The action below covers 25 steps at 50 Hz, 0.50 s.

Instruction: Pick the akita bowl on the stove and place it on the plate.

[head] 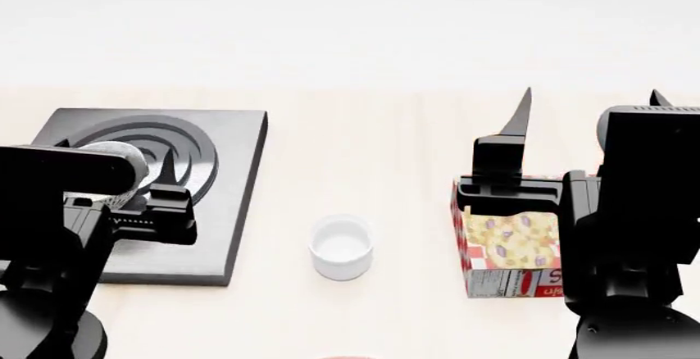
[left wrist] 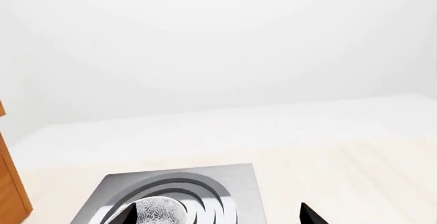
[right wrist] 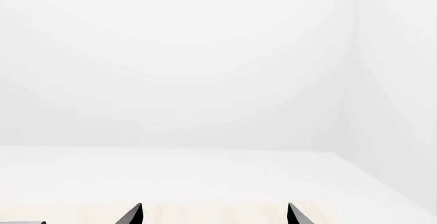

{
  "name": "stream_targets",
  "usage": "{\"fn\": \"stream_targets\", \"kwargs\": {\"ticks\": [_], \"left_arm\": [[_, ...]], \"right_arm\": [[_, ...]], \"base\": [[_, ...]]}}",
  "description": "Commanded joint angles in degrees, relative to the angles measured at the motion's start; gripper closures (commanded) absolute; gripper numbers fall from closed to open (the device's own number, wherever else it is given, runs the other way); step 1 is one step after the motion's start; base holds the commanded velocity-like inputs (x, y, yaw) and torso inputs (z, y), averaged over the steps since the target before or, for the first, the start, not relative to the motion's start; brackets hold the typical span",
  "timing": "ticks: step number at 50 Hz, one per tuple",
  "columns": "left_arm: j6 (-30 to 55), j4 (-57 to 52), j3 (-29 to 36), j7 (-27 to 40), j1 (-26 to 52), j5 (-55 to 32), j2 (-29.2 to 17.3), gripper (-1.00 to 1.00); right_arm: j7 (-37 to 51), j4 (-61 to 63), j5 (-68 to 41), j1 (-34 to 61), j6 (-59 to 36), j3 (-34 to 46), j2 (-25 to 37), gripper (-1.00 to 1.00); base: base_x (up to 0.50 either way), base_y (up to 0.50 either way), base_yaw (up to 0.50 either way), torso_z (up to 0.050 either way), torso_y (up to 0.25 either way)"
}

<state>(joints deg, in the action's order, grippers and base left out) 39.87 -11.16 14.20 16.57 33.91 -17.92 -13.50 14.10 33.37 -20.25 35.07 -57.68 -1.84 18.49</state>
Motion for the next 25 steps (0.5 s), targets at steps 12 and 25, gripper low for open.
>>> {"fn": "stream_targets", "kwargs": {"ticks": [12, 25], "left_arm": [[0.5, -0.2, -1.0, -0.7, 0.3, -1.0, 0.3, -1.0], [4.3, 0.1, -1.4, -0.1, 5.8, -1.8, 0.0, -1.0]], "right_arm": [[-0.3, -0.3, 0.5, -0.2, 0.2, -0.5, -0.3, -1.0], [0.0, -0.3, 0.2, -0.1, 0.1, -0.5, -0.2, -1.0]], "base": [[0.14, 0.0, 0.0, 0.0, 0.0], [0.0, 0.0, 0.0, 0.0, 0.0]]}}
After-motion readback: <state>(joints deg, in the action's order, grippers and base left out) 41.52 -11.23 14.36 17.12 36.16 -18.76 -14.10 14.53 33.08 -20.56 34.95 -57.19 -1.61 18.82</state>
